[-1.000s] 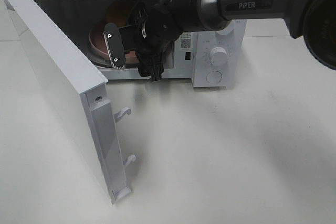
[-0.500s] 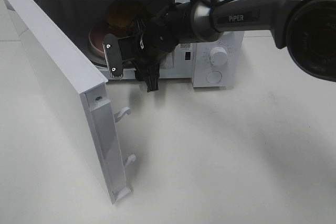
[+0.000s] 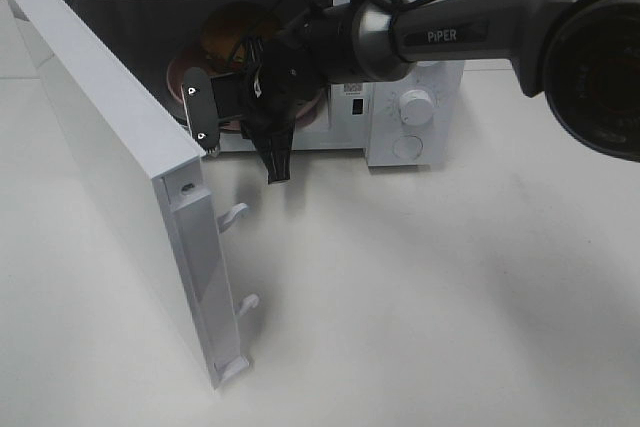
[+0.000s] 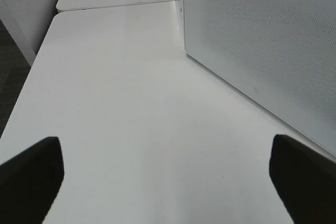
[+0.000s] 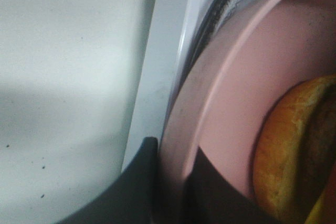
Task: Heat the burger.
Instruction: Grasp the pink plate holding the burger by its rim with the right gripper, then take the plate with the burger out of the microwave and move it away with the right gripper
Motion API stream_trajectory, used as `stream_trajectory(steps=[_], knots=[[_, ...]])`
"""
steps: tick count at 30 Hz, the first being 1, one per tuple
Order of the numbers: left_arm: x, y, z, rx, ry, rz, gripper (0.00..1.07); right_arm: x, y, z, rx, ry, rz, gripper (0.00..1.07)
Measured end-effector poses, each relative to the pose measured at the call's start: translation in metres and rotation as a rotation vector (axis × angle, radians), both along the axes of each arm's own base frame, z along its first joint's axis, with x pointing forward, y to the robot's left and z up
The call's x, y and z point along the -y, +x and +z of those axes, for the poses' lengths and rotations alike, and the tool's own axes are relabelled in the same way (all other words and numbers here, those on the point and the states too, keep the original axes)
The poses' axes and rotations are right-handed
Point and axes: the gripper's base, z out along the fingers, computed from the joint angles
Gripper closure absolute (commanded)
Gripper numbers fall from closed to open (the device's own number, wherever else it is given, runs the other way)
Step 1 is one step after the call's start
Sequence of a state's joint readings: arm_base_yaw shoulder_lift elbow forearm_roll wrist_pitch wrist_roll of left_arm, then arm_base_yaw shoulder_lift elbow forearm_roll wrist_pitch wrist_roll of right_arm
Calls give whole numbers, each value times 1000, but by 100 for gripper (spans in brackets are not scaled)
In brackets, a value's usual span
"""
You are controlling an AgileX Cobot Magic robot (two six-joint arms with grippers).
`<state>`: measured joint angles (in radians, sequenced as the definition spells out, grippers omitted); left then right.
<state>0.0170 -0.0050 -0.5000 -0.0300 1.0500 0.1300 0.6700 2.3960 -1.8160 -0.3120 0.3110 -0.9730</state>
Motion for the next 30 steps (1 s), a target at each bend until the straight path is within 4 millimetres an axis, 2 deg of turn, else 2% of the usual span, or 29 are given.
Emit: stream_trajectory(steps=[11, 18, 30], knots=[[0, 0, 0, 0, 0, 0, 7, 2, -3, 10, -12, -29, -3, 107], [0, 0, 0, 0, 0, 0, 7, 6, -9, 25, -34, -104, 49, 107], [0, 0, 0, 0, 0, 0, 7, 23, -32, 37, -14, -200, 183, 107]])
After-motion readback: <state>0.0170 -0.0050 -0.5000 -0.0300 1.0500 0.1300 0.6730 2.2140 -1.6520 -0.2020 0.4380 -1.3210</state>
